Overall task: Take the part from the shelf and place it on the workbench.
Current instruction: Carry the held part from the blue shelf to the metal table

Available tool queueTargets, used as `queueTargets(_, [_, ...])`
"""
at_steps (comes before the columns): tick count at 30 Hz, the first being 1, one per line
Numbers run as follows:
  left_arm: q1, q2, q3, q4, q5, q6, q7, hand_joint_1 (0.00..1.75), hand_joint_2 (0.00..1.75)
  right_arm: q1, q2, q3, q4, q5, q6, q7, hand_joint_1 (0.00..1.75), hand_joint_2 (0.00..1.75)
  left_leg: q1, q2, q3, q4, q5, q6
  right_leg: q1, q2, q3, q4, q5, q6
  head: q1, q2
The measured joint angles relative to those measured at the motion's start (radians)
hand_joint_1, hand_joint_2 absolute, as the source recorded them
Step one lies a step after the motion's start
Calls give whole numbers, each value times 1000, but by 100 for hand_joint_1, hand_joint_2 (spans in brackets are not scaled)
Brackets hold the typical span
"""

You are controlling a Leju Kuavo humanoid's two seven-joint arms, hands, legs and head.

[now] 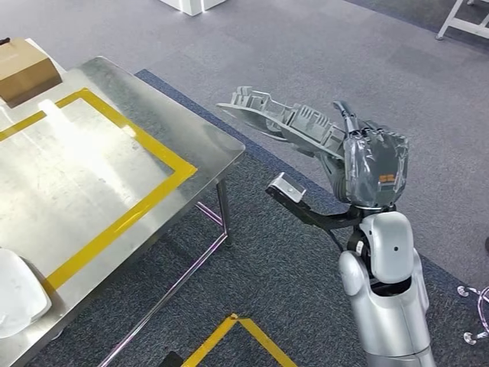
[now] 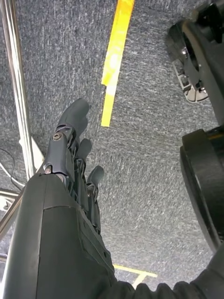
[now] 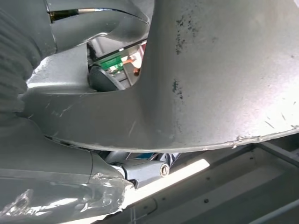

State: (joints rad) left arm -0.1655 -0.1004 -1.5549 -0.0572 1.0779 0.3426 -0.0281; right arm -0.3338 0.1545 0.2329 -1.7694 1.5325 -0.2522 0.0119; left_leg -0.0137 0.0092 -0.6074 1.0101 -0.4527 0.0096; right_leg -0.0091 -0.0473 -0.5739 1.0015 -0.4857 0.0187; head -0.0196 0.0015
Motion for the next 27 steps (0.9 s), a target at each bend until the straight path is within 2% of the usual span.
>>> queueTargets(5, [0, 0, 0, 0, -1, 0, 0, 0, 175, 0, 0, -9, 6, -1, 0, 2, 175, 175, -1, 0, 0, 1, 0, 5, -2, 0, 0, -2, 2, 8, 0, 0])
queueTargets(8, [0, 2, 0, 0, -2, 0, 0, 0, 175, 0, 0, -10, 9, -1, 0, 2, 175, 175, -6, -1, -2, 3, -2, 23, -5, -3, 4, -9, 7, 22, -1, 0])
queueTargets(10, [0, 2, 0, 0, -2, 0, 0, 0, 175, -1, 0, -12, 10, 0, -1, 3, 175, 175, -1, -6, 12, -21, 9, 37, -5, -1, 4, -9, 2, 29, 0, 0])
queueTargets(11, [0, 2, 0, 0, -3, 0, 0, 0, 175, -2, 0, -13, 10, 0, -1, 3, 175, 175, 2, -10, 21, -36, 16, 41, -5, 9, -3, 9, -13, 30, 2, 0])
queueTargets(12, [-1, 2, 0, 0, -3, 0, 1, 0, 175, -4, -1, -14, 11, 0, -1, 3, 175, 175, 6, -15, 30, -47, 21, 44, -5, 21, -21, 49, -36, 31, 5, 0])
queueTargets(14, [-4, 1, 0, 0, -3, -1, 1, 0, 175, -7, -2, -17, 13, 0, -1, 3, 175, 175, 7, -28, 33, -51, 24, 45, -8, 40, -82, 178, -95, 34, 8, 0])
queueTargets(15, [-4, 0, 0, 0, -3, -1, 1, 0, 175, -7, -2, -18, 16, 0, -1, 3, 175, 175, 7, -38, 33, -50, 23, 44, -10, 43, -112, 234, -113, 37, 9, 0])
queueTargets(16, [-3, 0, 0, 0, -4, -2, 1, 0, 175, -6, -3, -18, 18, 0, -1, 3, 175, 175, 9, -49, 33, -49, 23, 41, -13, 44, -127, 259, -112, 40, 9, 0])
queueTargets(17, [-3, -1, 0, 0, -4, -2, 1, 0, 175, -5, -3, -19, 21, 0, 0, 3, 175, 175, 12, -61, 33, -47, 21, 37, -17, 46, -124, 246, -92, 44, 9, 0])
queueTargets(18, [-2, -1, 0, 0, -4, -2, 1, 0, 175, -5, -3, -20, 23, 1, 0, 3, 175, 175, 16, -75, 33, -42, 19, 30, -22, 51, -101, 194, -57, 48, 9, 0])
queueTargets(19, [-2, -1, 0, 0, -4, -2, 1, 0, 175, -5, -3, -22, 24, 1, 0, 3, 175, 175, 20, -88, 32, -35, 15, 21, -29, 69, -68, 127, -24, 54, 9, 0])
queueTargets(20, [-4, 0, 0, 0, -5, -2, 1, 0, 175, -5, -4, -23, 25, 1, 0, 2, 175, 175, 23, -101, 26, -23, 9, 12, -35, 94, -36, 67, -6, 58, 11, 0])
queueTargets(21, [-5, 0, 0, 0, -5, -2, 1, 0, 175, -6, -4, -24, 26, 1, -1, 2, 175, 175, 24, -113, 18, -12, 6, 3, -39, 113, -15, 29, 1, 58, 13, 0])
queueTargets(22, [-5, 1, 0, 0, -5, -2, 1, 0, 175, -7, -5, -25, 27, 1, -1, 2, 175, 175, 25, -124, 9, -4, 5, -5, -40, 126, -6, 16, -4, 53, 13, 0])
queueTargets(23, [-4, 1, 0, 0, -5, -2, 1, 0, 175, -7, -6, -26, 28, 1, -1, 2, 175, 175, 27, -136, 1, 1, 6, -10, -38, 123, -5, 17, -9, 44, 13, 0])
queueTargets(24, [-2, 1, 0, 0, -5, -2, 1, 0, 175, -6, -6, -27, 29, 1, -1, 2, 175, 175, 29, -144, -4, 1, 8, -14, -36, 110, -8, 22, -9, 35, 12, 0])
queueTargets(25, [0, 1, 0, 0, -5, -2, 1, 0, 175, -6, -6, -28, 30, 2, -1, 3, 175, 175, 29, -134, -9, 5, 5, -19, -35, 98, -8, 23, -9, 28, 10, 0])
queueTargets(27, [0, 1, 0, 0, -5, -2, 1, 0, 175, -7, -6, -30, 31, 3, -1, 3, 175, 175, 27, -80, -35, 57, -26, -25, -33, 73, -6, 22, -10, 16, 5, 0])
